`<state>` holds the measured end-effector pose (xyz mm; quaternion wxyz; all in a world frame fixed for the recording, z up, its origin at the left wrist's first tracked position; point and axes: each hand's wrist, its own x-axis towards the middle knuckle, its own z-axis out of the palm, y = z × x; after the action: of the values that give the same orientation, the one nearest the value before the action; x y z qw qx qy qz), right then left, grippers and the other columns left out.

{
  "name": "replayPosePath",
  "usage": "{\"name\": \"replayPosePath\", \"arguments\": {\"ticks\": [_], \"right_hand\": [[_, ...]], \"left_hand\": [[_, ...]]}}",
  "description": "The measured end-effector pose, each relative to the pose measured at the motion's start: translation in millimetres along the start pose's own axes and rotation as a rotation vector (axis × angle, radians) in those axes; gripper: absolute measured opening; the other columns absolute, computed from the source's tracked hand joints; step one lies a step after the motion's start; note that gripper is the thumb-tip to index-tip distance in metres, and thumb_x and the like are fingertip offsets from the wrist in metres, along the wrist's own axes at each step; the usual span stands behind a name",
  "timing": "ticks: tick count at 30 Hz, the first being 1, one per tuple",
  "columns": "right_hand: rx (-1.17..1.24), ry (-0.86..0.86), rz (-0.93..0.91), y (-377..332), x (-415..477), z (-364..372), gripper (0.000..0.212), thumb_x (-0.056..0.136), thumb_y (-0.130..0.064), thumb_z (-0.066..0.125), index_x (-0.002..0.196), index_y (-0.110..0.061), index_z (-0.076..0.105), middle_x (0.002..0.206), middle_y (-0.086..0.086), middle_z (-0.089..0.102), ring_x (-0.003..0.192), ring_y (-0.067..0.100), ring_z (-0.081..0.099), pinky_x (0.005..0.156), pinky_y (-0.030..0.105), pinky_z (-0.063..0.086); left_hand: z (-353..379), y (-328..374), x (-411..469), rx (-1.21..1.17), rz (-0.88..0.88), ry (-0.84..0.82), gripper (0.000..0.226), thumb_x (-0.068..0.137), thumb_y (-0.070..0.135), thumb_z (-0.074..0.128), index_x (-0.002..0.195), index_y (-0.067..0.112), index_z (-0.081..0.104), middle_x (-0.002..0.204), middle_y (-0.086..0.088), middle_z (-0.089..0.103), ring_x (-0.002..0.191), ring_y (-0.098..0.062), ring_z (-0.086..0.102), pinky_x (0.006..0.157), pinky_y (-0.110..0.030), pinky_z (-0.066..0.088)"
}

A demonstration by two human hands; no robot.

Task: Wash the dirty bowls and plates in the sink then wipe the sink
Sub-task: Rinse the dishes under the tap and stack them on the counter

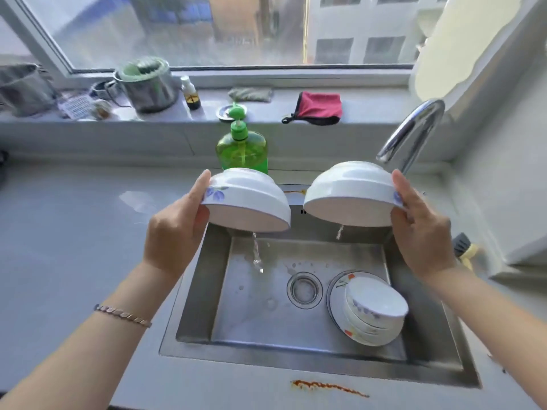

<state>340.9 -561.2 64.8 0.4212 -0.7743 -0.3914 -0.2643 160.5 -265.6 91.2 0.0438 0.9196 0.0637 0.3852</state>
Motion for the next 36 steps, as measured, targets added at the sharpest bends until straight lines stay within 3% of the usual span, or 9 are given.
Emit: {"name": "replayPosePath", "arguments": {"ticks": [4, 8, 12, 14, 16, 19, 23, 32, 36], "right_hand": [[0.021, -0.050, -0.136, 8.4, -6.3, -8.3, 0.060, 0.094, -0.008, 0.043, 0.144, -0.036, 0.025, 0.114, 0.008, 0.053, 0.099, 0.021, 0.053, 0.101, 0.008, 0.031], [0.061, -0.124, -0.055, 3.7, -20.9, -9.7, 0.067, 0.087, -0.004, 0.045, 0.142, -0.040, 0.030, 0.109, 0.006, 0.056, 0.097, 0.018, 0.053, 0.097, 0.005, 0.031], [0.138, -0.199, 0.466, -9.9, -27.0, -15.4, 0.058, 0.087, -0.007, 0.045, 0.139, -0.031, 0.039, 0.096, 0.022, 0.066, 0.074, 0.018, 0.052, 0.066, 0.009, 0.038], [0.356, -0.287, 0.792, -19.3, -26.8, -17.6, 0.062, 0.086, 0.007, 0.045, 0.134, -0.031, 0.045, 0.091, 0.021, 0.063, 0.065, 0.024, 0.056, 0.053, 0.016, 0.050], [0.576, -0.370, 0.982, -31.0, -26.0, -17.1, 0.063, 0.083, 0.015, 0.042, 0.127, -0.030, 0.050, 0.090, 0.007, 0.062, 0.068, 0.020, 0.061, 0.043, 0.030, 0.054], [0.702, -0.531, 1.095, -46.9, -26.9, -9.3, 0.056, 0.082, 0.015, 0.040, 0.108, -0.031, 0.056, 0.092, -0.003, 0.062, 0.075, 0.023, 0.062, 0.043, 0.034, 0.055], [0.706, -0.709, 1.129, -60.4, -33.8, 3.1, 0.056, 0.080, 0.014, 0.036, 0.113, -0.028, 0.054, 0.092, -0.004, 0.061, 0.071, 0.018, 0.063, 0.044, 0.030, 0.053], [0.676, -0.904, 1.192, -64.0, -42.2, 19.6, 0.050, 0.086, 0.003, 0.035, 0.117, -0.034, 0.048, 0.096, -0.003, 0.060, 0.070, 0.022, 0.065, 0.051, 0.030, 0.056], [0.768, -0.921, 1.249, -60.2, -43.7, 20.1, 0.050, 0.087, 0.003, 0.033, 0.117, -0.034, 0.048, 0.098, -0.002, 0.060, 0.068, 0.022, 0.066, 0.052, 0.032, 0.056]], "left_hand": [[-3.9, 12.2, -10.1, 0.049, -0.060, -0.018, 0.041, 0.082, 0.003, 0.043, 0.119, -0.001, 0.060, 0.049, -0.012, 0.052, 0.034, -0.025, 0.038, 0.036, -0.025, 0.036], [0.0, 24.5, -30.7, 0.129, -0.222, -0.133, 0.046, 0.078, 0.008, 0.040, 0.115, 0.002, 0.066, 0.046, -0.017, 0.050, 0.032, -0.029, 0.041, 0.035, -0.028, 0.038], [1.1, 35.8, -40.2, -0.130, -0.860, -0.563, 0.047, 0.088, 0.004, 0.041, 0.129, 0.022, 0.053, 0.086, -0.019, 0.062, 0.069, -0.036, 0.060, 0.060, -0.036, 0.050], [2.7, 39.4, -45.6, -0.378, -1.117, -0.633, 0.039, 0.088, 0.000, 0.044, 0.120, 0.020, 0.054, 0.096, -0.016, 0.060, 0.063, -0.034, 0.065, 0.053, -0.042, 0.057], [1.4, 46.4, -50.8, -0.496, -1.251, -0.672, 0.032, 0.089, -0.001, 0.042, 0.113, 0.017, 0.052, 0.102, -0.018, 0.059, 0.058, -0.034, 0.066, 0.049, -0.042, 0.058], [0.6, 61.6, -57.7, -0.590, -1.295, -0.781, 0.024, 0.091, 0.001, 0.039, 0.110, 0.015, 0.045, 0.102, -0.020, 0.059, 0.061, -0.036, 0.067, 0.056, -0.044, 0.059], [-2.0, 79.0, -61.6, -0.689, -1.339, -0.844, 0.018, 0.093, 0.004, 0.037, 0.108, 0.012, 0.041, 0.095, -0.023, 0.062, 0.061, -0.036, 0.069, 0.053, -0.035, 0.059], [-1.3, 92.6, -73.7, -0.901, -1.299, -0.698, 0.047, 0.096, 0.008, 0.048, 0.135, 0.031, 0.037, 0.071, -0.014, 0.071, 0.062, -0.037, 0.069, 0.050, -0.032, 0.056], [0.3, 99.8, -73.6, -0.911, -1.301, -0.691, 0.045, 0.098, 0.016, 0.046, 0.139, 0.031, 0.035, 0.081, -0.016, 0.071, 0.064, -0.035, 0.070, 0.051, -0.032, 0.057]]}}
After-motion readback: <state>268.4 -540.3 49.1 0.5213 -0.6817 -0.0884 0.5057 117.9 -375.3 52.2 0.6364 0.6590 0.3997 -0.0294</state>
